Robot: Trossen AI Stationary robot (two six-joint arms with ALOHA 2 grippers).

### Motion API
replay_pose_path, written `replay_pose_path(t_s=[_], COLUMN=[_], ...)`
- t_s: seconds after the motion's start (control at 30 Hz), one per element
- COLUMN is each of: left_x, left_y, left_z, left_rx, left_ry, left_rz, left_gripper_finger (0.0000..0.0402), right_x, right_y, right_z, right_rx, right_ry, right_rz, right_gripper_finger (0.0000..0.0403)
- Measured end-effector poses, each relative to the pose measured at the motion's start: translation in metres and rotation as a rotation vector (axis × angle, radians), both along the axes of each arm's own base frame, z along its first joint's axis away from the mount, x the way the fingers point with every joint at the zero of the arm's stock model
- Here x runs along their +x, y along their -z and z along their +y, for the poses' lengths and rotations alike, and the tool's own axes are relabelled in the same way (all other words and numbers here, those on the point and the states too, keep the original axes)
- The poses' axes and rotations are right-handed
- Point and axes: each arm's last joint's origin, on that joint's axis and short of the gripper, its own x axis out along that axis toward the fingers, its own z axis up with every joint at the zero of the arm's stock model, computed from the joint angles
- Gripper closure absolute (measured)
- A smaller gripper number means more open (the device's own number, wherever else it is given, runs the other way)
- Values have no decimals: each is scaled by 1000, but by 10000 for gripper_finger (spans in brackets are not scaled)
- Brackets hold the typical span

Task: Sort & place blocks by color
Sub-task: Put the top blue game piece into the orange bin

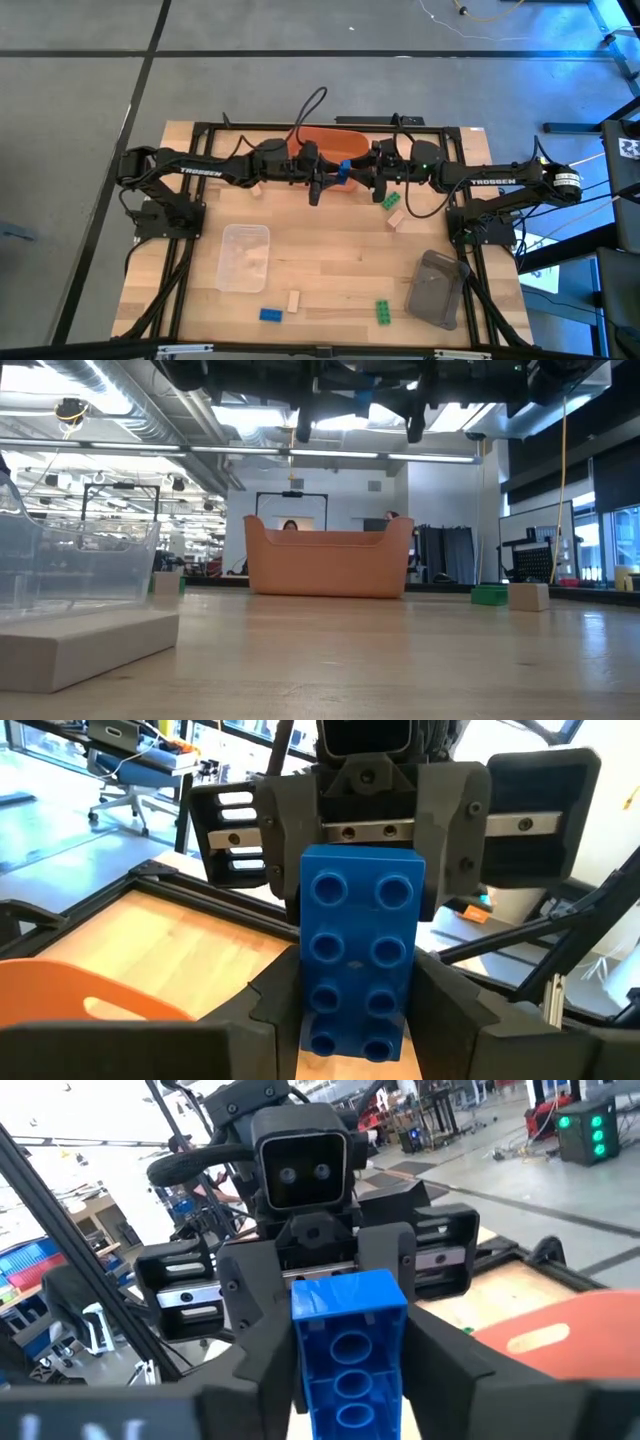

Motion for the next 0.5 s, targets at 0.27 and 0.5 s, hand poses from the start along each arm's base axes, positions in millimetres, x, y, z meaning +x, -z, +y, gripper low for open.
replay_pose_path(t_s=[0.27, 0.5], left_x=[-1, -26], left_y=[0, -16], left_z=[4, 30], left_rx=[-39, -70], left_ry=[11, 71], left_rz=[-1, 34], left_gripper_finger=[269, 168], right_x=[0, -17], right_y=[0, -11], right_z=[0, -8], right_rx=[13, -30], right_ry=[-4, 8], right_rz=[2, 10], right_gripper_finger=[268, 268])
